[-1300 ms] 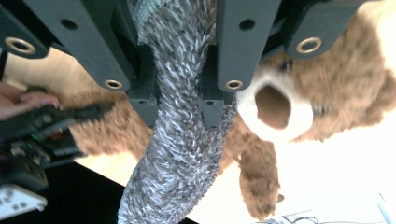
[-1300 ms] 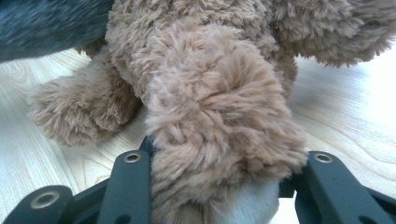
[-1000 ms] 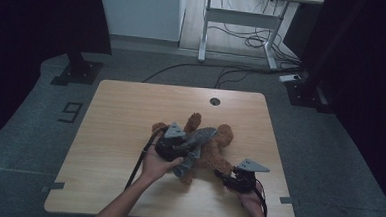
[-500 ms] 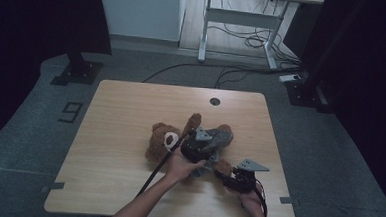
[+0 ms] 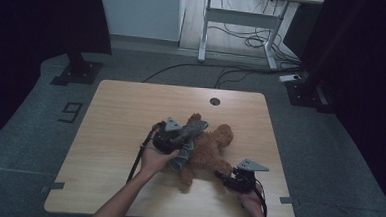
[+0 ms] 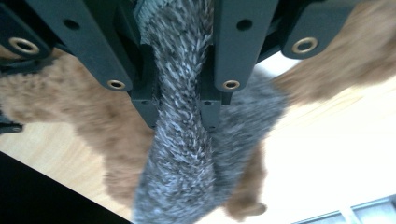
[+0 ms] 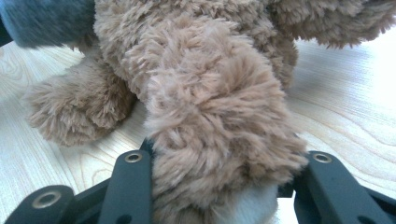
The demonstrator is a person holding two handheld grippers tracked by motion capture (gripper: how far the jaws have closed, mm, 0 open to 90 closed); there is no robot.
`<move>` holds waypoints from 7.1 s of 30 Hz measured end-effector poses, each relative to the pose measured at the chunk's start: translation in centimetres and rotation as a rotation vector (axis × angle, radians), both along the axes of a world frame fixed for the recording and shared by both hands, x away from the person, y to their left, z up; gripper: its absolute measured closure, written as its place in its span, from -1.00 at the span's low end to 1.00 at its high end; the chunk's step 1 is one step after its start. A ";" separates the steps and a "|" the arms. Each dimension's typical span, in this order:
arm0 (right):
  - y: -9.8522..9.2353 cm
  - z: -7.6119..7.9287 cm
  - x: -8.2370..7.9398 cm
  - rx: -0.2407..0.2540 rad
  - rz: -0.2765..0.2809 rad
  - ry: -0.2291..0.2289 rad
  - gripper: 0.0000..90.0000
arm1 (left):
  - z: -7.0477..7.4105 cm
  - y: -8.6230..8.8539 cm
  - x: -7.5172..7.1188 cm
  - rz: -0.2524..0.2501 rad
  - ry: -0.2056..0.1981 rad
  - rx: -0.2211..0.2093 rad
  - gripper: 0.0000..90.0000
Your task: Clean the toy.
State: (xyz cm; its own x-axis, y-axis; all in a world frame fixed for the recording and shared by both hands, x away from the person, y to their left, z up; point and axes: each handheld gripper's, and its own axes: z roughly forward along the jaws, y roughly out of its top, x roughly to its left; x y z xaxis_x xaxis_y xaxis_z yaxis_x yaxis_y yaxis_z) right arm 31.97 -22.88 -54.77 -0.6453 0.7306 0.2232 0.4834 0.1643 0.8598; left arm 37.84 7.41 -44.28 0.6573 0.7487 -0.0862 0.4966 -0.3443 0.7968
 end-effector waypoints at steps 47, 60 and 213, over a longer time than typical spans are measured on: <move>0.2 -0.3 0.0 -0.003 -0.013 0.021 0.23 | 0.7 -7.2 2.0 -0.105 0.015 0.067 0.66; 0.2 -0.3 -0.1 -0.006 -0.015 0.020 0.22 | 0.7 -0.1 1.3 -0.007 0.021 0.043 0.66; 0.5 -0.3 0.1 0.002 -0.033 0.032 0.23 | 0.0 1.7 1.4 0.047 -0.030 0.122 0.64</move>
State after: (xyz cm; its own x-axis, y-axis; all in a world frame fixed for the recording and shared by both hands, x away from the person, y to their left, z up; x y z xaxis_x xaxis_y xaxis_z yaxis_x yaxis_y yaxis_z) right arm 32.03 -22.43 -55.07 -0.6136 0.7507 0.2449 0.5159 0.1463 0.8441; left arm 39.25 9.12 -44.29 0.6218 0.7827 0.0265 0.4909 -0.4159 0.7656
